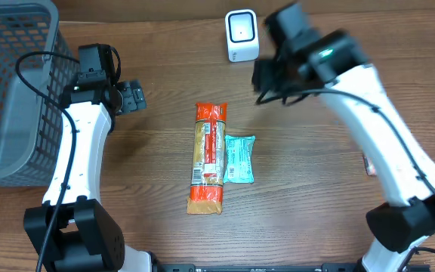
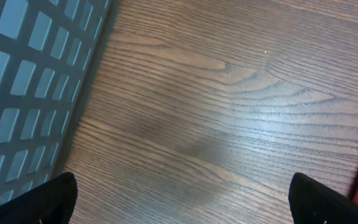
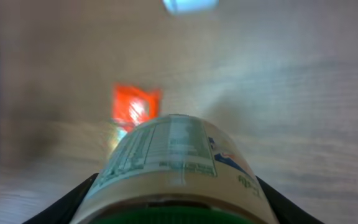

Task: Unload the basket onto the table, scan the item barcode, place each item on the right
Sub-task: 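Carry the jar up and back toward the white scanner, then hold the jar's label in front of the scanner window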

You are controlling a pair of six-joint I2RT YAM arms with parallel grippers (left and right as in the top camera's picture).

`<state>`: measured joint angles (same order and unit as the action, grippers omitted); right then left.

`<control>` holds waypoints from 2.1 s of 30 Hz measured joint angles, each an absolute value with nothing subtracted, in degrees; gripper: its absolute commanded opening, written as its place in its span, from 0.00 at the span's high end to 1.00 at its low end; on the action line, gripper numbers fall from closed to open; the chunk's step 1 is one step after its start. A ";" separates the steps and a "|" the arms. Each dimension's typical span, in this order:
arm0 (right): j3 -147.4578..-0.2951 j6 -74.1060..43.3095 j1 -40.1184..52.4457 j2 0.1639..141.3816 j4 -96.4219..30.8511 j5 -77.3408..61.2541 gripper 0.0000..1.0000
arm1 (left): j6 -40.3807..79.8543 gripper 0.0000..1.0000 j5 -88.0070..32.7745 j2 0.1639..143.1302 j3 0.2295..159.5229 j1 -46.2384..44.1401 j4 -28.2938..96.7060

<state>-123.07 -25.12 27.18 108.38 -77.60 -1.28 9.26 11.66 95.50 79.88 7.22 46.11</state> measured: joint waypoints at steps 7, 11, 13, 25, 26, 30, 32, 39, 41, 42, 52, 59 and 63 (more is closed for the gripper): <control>-127.61 -25.26 24.10 108.92 -80.23 -2.85 0.72 | 9.26 0.00 11.66 95.50 79.88 7.22 46.11; -127.61 -25.21 24.45 112.97 -78.02 -2.92 0.72 | 9.26 0.00 11.66 95.50 79.88 7.22 46.11; -127.61 -25.26 24.62 116.55 -74.72 -2.79 0.73 | 9.26 0.00 11.66 95.50 79.88 7.22 46.11; -126.93 -22.22 24.84 129.82 -45.87 4.40 0.73 | 9.26 0.00 11.66 95.50 79.88 7.22 46.09; -126.93 -22.02 24.84 129.82 -43.35 4.75 0.74 | 9.26 0.00 11.66 95.50 79.88 7.22 46.11; -126.98 -20.88 24.86 130.02 -34.68 5.98 0.74 | 9.26 0.00 11.66 95.50 79.88 7.22 46.11; -127.07 -20.40 24.84 130.89 -30.39 6.87 0.74 | 9.26 0.00 11.66 95.50 79.88 7.22 46.11; -127.17 -19.44 24.84 138.78 -19.07 11.09 0.75 | 9.26 0.00 11.66 95.50 79.88 7.22 46.11; -127.15 -19.44 24.84 141.67 -15.66 11.60 0.75 | 9.26 0.00 11.66 95.50 79.88 7.22 46.11; -127.15 -19.46 24.86 142.69 -14.04 11.75 0.76 | 9.26 0.00 11.66 95.50 79.88 7.22 46.11; -127.11 -22.04 24.84 146.15 -4.03 12.45 0.75 | 9.26 0.00 11.66 95.50 79.88 7.22 46.11; -127.11 -22.28 24.84 148.70 2.50 12.47 0.75 | 9.26 0.00 11.66 95.50 79.88 7.22 46.11; -127.11 -22.28 24.84 150.56 3.68 12.45 0.75 | 9.26 0.00 11.66 95.50 79.88 7.22 46.11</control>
